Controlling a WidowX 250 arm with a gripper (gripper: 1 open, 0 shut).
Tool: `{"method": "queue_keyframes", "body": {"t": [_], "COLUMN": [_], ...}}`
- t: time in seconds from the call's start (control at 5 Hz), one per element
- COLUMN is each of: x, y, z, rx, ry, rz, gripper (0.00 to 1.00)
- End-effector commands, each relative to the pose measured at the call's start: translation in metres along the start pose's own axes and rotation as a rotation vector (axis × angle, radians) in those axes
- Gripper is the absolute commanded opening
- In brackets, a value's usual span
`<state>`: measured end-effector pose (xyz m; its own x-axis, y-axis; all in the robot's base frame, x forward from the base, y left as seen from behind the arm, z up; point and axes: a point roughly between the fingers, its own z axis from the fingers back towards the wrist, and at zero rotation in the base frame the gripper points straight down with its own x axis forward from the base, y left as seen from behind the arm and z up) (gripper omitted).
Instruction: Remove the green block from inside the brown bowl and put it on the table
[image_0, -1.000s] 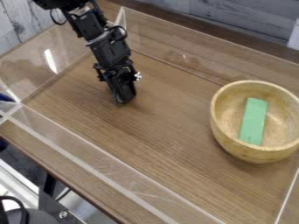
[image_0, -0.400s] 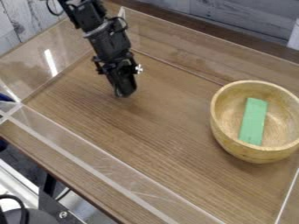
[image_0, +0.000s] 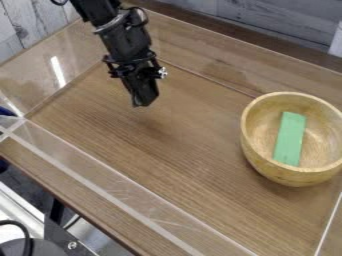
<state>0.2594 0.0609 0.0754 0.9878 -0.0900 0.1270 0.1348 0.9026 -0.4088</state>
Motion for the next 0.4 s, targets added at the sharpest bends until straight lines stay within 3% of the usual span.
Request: {"method": "queue_keyframes", "body": {"t": [0.0, 0.2], "x": [-0.003, -0.014], "y": [-0.018, -0.034], "z": [0.004, -0.013], "rx": [0.02, 0.008], "ry": [-0.003, 0.05], "rz": [-0.056, -0.089], "gripper": [0.0, 0.0]}}
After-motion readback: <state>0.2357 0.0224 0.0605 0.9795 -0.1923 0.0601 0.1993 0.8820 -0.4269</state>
